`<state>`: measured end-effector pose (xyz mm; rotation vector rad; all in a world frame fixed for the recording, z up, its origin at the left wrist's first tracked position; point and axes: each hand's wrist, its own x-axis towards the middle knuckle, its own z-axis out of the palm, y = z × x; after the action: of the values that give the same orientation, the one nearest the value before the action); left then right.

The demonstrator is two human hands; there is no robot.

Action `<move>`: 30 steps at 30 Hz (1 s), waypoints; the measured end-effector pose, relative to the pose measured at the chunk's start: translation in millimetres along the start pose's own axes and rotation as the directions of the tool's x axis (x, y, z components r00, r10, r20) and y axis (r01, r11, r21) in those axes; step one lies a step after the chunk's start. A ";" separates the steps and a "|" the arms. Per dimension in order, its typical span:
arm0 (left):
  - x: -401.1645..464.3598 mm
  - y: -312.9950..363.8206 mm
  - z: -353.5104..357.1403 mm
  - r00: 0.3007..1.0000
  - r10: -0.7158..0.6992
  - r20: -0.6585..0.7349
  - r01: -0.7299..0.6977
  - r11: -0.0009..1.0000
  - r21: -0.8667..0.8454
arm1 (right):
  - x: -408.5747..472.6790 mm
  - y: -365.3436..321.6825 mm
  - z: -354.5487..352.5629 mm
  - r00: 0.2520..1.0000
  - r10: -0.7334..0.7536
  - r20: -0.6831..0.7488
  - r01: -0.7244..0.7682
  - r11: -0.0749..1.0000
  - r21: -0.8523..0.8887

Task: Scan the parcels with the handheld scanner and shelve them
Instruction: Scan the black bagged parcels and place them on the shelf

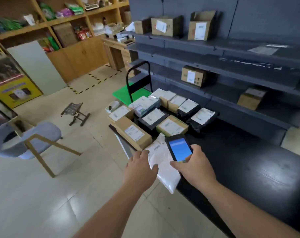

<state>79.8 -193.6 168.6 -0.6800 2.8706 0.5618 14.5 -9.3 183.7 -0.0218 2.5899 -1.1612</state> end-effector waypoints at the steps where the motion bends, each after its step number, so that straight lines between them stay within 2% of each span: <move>1: 7.6 9.3 3.4 1.000 0.014 0.013 -0.014 1.000 0.003 | 7.1 6.0 -6.2 1.000 0.020 -0.012 -0.019 1.000 0.003; 10: 81.8 86.4 37.1 0.964 0.197 0.181 -0.209 0.976 0.052 | 51.7 62.7 -51.7 0.959 0.230 -0.164 -0.219 0.972 0.082; 21: 207.3 145.1 75.0 0.860 0.374 0.347 -0.418 0.906 0.060 | 126.7 83.4 -59.1 0.813 0.499 -0.299 -0.454 0.866 0.210; 30: 304.9 173.8 108.8 0.812 0.372 0.449 -0.462 0.881 0.105 | 187.4 90.9 -42.9 0.713 0.636 -0.296 -0.564 0.771 0.297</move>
<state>-265.2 -131.0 58.9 0.1186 2.6036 0.3798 -166.4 57.6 94.2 1.1219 2.4422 -1.2093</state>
